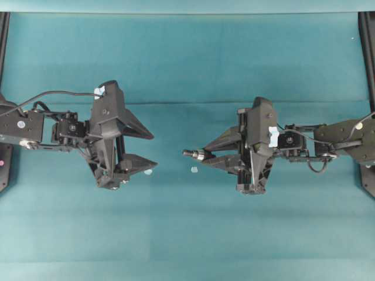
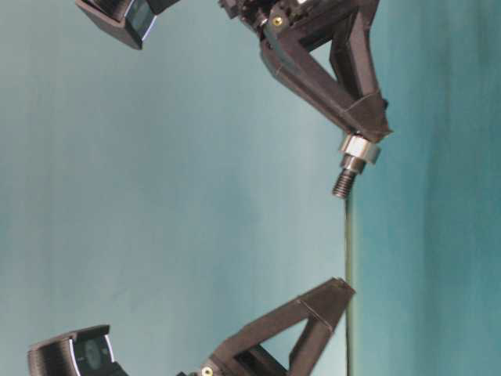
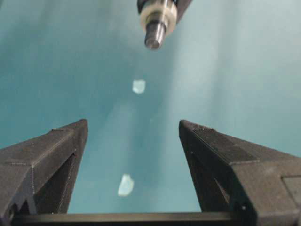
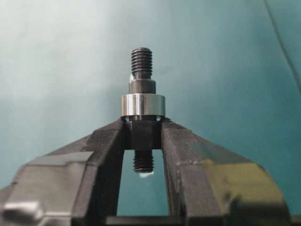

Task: Insert the washer onto the shaft with both hands.
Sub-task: 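Open the left gripper and pull it away from the shaft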

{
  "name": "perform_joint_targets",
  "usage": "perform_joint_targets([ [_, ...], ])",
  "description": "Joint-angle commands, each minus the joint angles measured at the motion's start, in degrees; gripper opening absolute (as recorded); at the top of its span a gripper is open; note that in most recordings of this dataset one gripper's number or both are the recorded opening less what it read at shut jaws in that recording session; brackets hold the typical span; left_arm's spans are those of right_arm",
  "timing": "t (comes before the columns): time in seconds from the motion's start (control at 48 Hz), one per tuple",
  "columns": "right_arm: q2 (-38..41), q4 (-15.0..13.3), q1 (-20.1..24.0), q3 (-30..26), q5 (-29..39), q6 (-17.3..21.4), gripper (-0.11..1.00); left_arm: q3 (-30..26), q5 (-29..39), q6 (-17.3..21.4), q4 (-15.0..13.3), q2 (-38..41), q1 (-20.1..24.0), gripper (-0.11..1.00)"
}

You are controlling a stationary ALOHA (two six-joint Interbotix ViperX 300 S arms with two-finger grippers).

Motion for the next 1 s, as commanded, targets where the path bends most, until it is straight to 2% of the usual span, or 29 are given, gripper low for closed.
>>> perform_joint_targets([
  [0.0,-0.35,-0.09,0.0,-0.97,0.0,-0.35,0.01,-0.53,0.88,0.09,0.09,-0.79,-0.09,0.84],
  [0.978,-0.35,-0.09,-0.35,-0.97,0.09,-0.35,0.01,-0.44,1.76,0.09,0.09,-0.79,-0.26,0.84],
])
